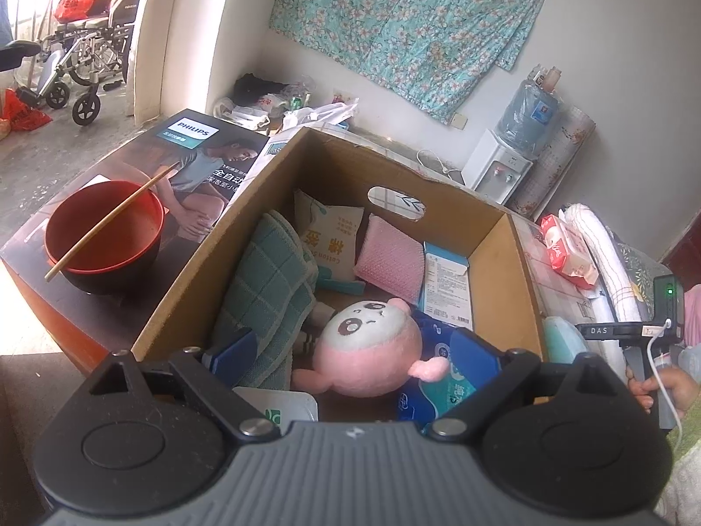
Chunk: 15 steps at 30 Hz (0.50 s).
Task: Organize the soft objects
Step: 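Grasp the gold snack packet with the right gripper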
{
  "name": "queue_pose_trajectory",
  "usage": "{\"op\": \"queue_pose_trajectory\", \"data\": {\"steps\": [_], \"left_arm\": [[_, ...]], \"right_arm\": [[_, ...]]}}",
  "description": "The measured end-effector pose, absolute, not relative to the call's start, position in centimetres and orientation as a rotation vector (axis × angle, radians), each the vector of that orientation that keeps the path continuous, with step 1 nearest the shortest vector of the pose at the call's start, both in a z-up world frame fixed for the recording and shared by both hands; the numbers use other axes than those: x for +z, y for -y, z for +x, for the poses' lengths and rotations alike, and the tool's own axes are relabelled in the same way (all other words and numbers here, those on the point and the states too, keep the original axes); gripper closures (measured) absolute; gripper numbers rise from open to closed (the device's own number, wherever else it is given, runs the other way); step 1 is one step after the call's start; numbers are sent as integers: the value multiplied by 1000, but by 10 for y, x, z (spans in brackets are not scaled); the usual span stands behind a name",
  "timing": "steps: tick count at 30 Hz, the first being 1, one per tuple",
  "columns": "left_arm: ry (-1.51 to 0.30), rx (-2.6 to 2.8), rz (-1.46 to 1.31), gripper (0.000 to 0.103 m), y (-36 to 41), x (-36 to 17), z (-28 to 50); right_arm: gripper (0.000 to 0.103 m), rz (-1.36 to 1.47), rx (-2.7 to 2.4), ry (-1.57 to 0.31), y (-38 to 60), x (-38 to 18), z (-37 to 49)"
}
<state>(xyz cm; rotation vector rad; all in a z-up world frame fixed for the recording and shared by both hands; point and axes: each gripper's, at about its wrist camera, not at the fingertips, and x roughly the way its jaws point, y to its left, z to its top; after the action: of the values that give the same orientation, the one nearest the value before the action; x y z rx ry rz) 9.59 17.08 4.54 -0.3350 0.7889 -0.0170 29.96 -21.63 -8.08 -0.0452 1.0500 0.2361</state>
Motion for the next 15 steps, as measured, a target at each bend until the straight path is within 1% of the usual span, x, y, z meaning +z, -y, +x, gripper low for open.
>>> {"op": "queue_pose_trajectory", "data": {"steps": [3, 6, 7, 8, 15], "left_arm": [[-786, -16, -331, 7, -168, 47, 98], [-789, -17, -331, 7, -166, 47, 101], [-790, -17, -333, 7, -166, 47, 101], [-792, -18, -336, 7, -166, 46, 102], [-797, -30, -349, 7, -167, 45, 98]], "right_arm": [[38, -67, 272, -1077, 211, -89, 309], [38, -32, 296, -1093, 210, -95, 316], [40, -10, 302, -1097, 211, -96, 317], [45, 14, 309, -1099, 213, -97, 318], [48, 120, 238, -1078, 230, -98, 314]]}}
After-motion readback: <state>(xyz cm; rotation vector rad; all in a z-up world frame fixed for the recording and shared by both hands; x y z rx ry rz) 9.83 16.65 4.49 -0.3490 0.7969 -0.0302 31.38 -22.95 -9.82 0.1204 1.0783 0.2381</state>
